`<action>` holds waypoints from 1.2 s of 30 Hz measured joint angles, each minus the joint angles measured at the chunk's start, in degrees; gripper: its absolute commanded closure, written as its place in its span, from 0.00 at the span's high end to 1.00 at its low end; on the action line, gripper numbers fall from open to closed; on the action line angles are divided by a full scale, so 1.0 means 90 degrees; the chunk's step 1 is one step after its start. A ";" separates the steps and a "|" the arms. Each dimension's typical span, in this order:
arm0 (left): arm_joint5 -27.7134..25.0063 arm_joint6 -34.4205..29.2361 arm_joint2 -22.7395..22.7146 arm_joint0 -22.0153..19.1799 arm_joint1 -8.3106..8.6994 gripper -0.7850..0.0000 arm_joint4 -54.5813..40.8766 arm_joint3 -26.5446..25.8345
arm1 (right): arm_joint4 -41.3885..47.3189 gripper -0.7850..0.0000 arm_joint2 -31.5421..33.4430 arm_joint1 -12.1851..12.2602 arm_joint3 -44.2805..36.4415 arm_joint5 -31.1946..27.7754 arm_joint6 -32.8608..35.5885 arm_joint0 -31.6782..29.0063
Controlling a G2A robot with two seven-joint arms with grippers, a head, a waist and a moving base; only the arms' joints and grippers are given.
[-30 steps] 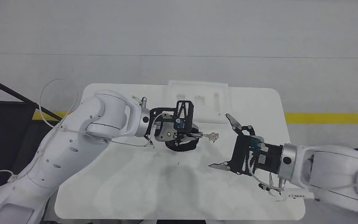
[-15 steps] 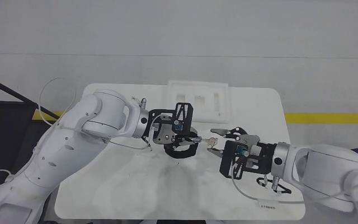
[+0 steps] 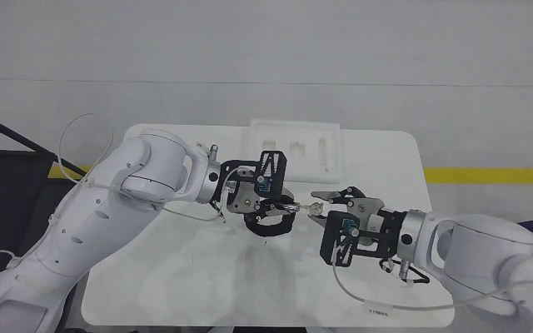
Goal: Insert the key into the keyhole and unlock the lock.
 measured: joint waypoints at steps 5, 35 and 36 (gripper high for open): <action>-0.0018 -0.0009 0.0020 -0.0017 0.0003 0.00 -0.0038 0.0060 | -0.0100 0.21 -0.0094 0.0003 0.0000 -0.0112 -0.0067 0.0080; 0.0086 -0.0054 0.0139 -0.0099 0.0000 0.00 0.0054 0.0063 | 0.2466 0.00 0.0011 0.0089 0.0000 0.1082 0.0649 -0.0191; 0.0090 -0.0060 0.0139 -0.0099 0.0000 0.00 0.0068 0.0059 | 0.2608 0.00 0.0040 0.0092 0.0000 0.1232 0.0671 -0.0231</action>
